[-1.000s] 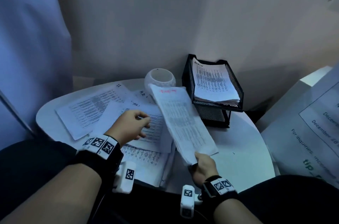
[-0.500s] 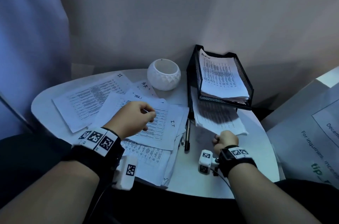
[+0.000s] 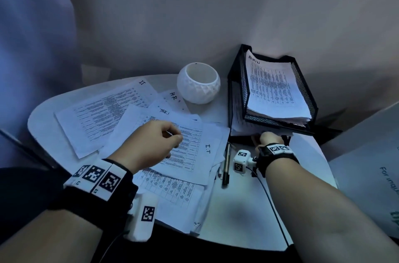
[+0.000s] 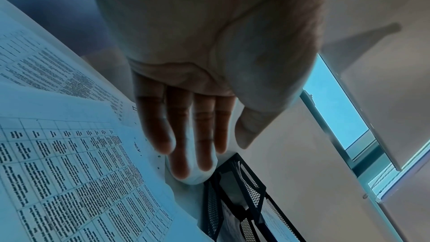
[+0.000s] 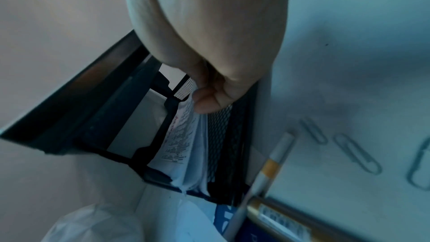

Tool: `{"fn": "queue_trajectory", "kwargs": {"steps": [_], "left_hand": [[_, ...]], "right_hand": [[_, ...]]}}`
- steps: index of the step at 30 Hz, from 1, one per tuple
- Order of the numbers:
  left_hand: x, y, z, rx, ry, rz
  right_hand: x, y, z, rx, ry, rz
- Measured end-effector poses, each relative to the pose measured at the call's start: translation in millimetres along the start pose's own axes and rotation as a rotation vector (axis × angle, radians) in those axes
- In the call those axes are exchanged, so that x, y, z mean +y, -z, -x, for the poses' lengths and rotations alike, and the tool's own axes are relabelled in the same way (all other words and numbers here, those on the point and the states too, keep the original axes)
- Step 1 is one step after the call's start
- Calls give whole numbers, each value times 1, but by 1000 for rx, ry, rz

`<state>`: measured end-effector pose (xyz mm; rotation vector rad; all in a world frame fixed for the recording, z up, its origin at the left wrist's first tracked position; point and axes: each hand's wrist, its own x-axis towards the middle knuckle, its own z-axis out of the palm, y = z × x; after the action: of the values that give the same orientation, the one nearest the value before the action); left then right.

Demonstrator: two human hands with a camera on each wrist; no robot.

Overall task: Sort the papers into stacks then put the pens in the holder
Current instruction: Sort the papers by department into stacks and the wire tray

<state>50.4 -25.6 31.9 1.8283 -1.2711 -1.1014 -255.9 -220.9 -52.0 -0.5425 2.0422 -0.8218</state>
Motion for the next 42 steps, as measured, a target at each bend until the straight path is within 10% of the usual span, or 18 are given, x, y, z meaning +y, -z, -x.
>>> {"fn": "queue_trajectory", "kwargs": {"steps": [6, 13, 26, 42], "left_hand": [[0, 1, -2, 1, 13, -18], [1, 2, -3, 4, 9, -28], [3, 6, 8, 26, -9, -72], [-1, 9, 1, 28, 17, -100]], "right_hand": [[-5, -10, 1, -4, 217, 386], [14, -15, 14, -181, 122, -203], [65, -80, 80, -274, 451, 555], [69, -79, 80, -272, 357, 402]]}}
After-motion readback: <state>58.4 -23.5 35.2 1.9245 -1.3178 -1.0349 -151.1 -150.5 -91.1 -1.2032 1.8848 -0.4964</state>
